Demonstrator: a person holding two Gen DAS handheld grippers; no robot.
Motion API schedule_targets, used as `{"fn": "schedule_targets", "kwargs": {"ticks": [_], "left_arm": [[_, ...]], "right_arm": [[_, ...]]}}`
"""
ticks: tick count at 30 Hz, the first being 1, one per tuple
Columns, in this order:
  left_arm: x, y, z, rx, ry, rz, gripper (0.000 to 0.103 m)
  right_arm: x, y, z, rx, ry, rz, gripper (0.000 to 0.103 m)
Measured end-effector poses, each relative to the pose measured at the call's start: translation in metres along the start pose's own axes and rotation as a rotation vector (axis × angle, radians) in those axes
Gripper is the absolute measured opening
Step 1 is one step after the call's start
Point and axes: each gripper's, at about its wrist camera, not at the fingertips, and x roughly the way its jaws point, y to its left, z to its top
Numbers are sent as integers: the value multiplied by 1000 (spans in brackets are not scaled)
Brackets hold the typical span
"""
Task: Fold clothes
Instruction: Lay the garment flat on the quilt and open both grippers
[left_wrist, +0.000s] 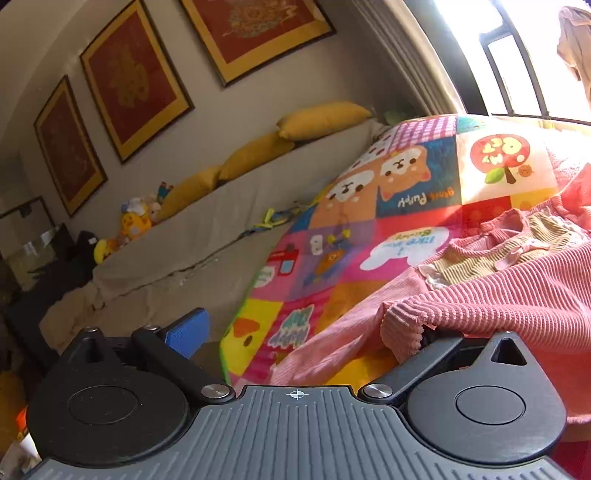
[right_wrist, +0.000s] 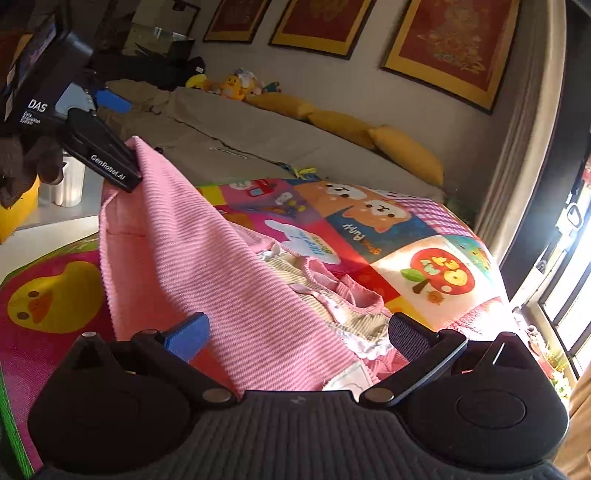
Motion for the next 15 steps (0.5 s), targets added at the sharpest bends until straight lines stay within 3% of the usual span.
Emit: {"fn": "schedule_targets", "kwargs": {"ticks": [3, 5, 11, 13, 15], "left_arm": [[0, 0, 3, 6, -9, 4, 103], [-2, 0, 3, 12, -12, 6, 103], [-2, 3, 0, -3, -4, 2, 103], [-2, 2, 1, -4, -2, -5, 103], [-3, 0, 3, 6, -5, -16, 103]], "right_arm": [[26, 21, -7, -68, 29, -63, 103], [33, 19, -15, -126, 27, -193, 103], [16, -36, -42, -96, 71, -519, 103], [3, -51, -45, -43, 92, -491, 103], [-8, -50, -38, 5, 83, -353, 103]]}}
